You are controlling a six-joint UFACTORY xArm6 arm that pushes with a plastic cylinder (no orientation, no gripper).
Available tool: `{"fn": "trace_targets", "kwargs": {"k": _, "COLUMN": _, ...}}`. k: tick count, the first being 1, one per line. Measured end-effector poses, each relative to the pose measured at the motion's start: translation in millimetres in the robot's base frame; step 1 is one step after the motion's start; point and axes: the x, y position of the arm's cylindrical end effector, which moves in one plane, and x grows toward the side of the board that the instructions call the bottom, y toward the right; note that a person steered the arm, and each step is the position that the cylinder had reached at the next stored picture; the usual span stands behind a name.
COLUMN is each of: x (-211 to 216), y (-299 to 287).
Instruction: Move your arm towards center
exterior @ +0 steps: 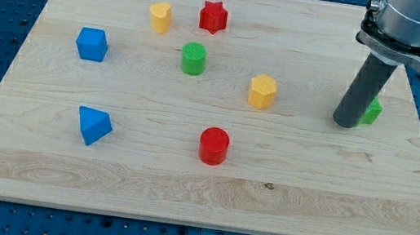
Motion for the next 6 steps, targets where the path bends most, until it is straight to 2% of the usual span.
{"fn": "trace_targets", "kwargs": {"k": 1, "x": 0.0, "y": 0.0}}
{"fn": "trace_targets", "kwargs": {"k": 2, "x": -27.3, "y": 5.5}}
{"fn": "trace_targets", "kwargs": {"k": 3, "x": -37.4, "y": 6.0}}
{"fn": "trace_targets", "kwargs": {"k": 4, "x": -34.2, "y": 2.6}}
{"fn": "trace_targets", "kwargs": {"k": 5, "x": -43.5, "y": -42.3}}
{"fn": "trace_targets", "kwargs": {"k": 6, "x": -73.0, "y": -103.8}}
